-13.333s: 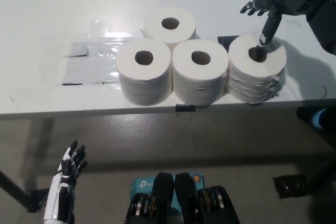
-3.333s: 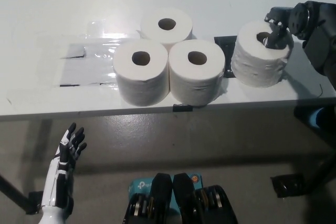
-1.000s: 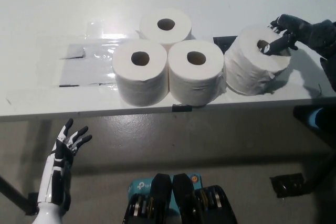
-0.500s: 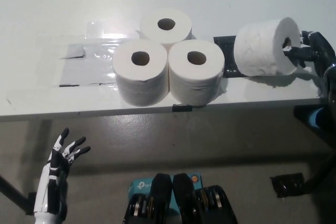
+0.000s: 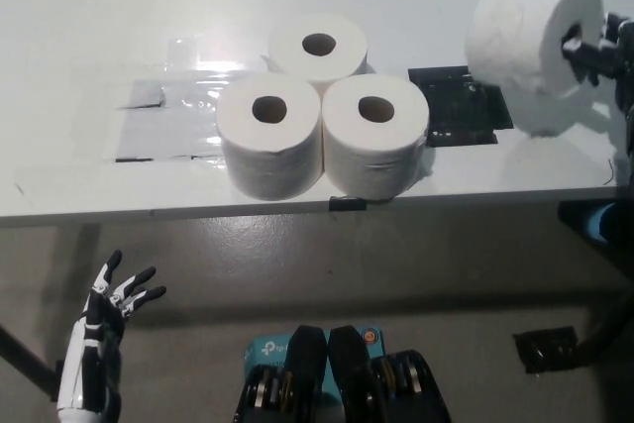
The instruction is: A few rolls of toilet paper are kept infront of the robot and the robot uses its right hand to lift one of the rolls and and places it on top of the other rolls to stack it.
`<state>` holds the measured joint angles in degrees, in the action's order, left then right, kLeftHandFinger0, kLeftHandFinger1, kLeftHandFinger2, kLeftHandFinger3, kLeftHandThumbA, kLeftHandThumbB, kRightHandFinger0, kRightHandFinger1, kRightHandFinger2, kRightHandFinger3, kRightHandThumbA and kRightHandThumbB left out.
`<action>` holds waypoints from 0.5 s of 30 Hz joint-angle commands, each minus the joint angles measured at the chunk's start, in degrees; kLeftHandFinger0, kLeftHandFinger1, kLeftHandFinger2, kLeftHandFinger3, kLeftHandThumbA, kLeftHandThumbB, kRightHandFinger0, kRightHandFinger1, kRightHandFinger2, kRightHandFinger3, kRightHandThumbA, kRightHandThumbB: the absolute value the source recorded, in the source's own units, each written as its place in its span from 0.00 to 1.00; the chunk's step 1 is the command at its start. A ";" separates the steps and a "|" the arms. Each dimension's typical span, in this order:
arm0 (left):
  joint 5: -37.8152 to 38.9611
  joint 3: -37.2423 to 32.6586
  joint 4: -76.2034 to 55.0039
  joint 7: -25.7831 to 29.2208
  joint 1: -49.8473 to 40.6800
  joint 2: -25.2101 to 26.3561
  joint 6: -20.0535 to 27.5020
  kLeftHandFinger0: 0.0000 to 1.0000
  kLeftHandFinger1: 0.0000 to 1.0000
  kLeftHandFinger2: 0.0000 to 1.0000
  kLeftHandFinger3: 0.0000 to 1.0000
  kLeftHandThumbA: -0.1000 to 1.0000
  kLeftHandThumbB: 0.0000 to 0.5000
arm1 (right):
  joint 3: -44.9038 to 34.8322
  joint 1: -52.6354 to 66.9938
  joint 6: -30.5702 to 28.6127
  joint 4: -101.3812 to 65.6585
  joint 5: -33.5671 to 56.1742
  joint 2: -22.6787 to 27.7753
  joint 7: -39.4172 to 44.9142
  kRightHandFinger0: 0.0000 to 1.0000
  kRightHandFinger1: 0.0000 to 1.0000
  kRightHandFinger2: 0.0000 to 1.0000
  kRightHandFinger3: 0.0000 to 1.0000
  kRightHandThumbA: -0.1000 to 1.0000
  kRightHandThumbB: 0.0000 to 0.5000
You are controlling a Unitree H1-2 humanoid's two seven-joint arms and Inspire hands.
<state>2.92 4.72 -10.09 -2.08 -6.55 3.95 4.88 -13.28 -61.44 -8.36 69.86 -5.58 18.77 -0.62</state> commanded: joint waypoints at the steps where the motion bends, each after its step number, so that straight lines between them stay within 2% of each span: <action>1: 0.26 0.33 -1.87 0.17 -0.38 0.32 1.66 1.00 0.73 0.81 1.00 1.00 0.01 | 0.52 -6.52 -2.71 -5.64 2.34 1.95 -0.56 0.00 0.00 0.00 0.08 0.54 0.02; 2: 0.46 0.22 -1.76 0.04 -0.69 0.21 1.77 1.00 0.73 0.81 1.00 1.00 0.02 | 0.92 -6.80 -0.11 -9.18 2.17 1.51 -0.41 0.00 0.00 0.00 0.12 0.56 0.07; 5: -0.09 0.15 -1.44 0.15 -0.83 0.25 2.45 1.00 0.72 0.80 1.00 1.00 0.00 | 3.05 -7.00 0.66 -12.30 0.22 1.38 -1.02 0.00 0.00 0.00 0.02 0.59 0.07; 6: -0.23 0.13 -1.52 0.23 -0.89 0.21 2.27 1.00 0.71 0.79 1.00 1.00 0.00 | 4.24 -6.94 2.53 -15.41 -1.04 1.07 -1.55 0.00 0.00 0.00 0.00 0.63 0.11; 10: -0.48 0.10 -1.34 0.26 -0.72 0.30 2.29 0.98 0.69 0.77 1.00 1.00 0.00 | 7.35 -6.31 8.12 -25.41 -1.98 0.18 0.03 0.00 0.00 0.00 0.00 0.66 0.10; 11: -0.32 0.09 -1.23 0.13 -0.72 0.37 2.43 0.98 0.69 0.78 1.00 1.00 0.00 | 8.32 -6.29 9.45 -27.98 -2.18 -0.07 1.09 0.25 0.00 0.00 0.00 0.65 0.11; 12: -0.28 0.08 -1.20 0.08 -0.72 0.40 2.51 0.98 0.69 0.78 1.00 1.00 0.00 | 8.82 -6.18 10.06 -29.06 -2.23 -0.11 1.34 0.28 0.00 0.00 0.00 0.65 0.11; 13: -0.14 0.06 -1.09 -0.12 -0.68 0.58 2.57 0.98 0.69 0.78 1.00 1.00 0.00 | 9.69 -5.95 11.05 -31.18 -2.31 -0.27 2.09 0.17 0.00 0.00 0.00 0.63 0.06; 14: 0.23 0.08 -1.12 -0.27 -0.72 0.60 2.30 0.99 0.69 0.78 1.00 1.00 0.04 | 10.89 -5.90 12.87 -34.23 -1.61 -0.41 4.50 0.01 0.00 0.00 0.00 0.61 0.02; 15: 0.30 0.07 -0.98 -0.29 -0.70 0.57 2.36 0.99 0.70 0.79 1.00 1.00 0.08 | 11.43 -5.81 13.93 -35.57 -1.68 -0.52 4.96 0.00 0.00 0.00 0.00 0.59 0.03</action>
<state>2.90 4.71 -10.01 -2.08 -6.99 3.96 4.91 -4.54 -63.36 -1.24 43.55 -6.59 18.13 0.16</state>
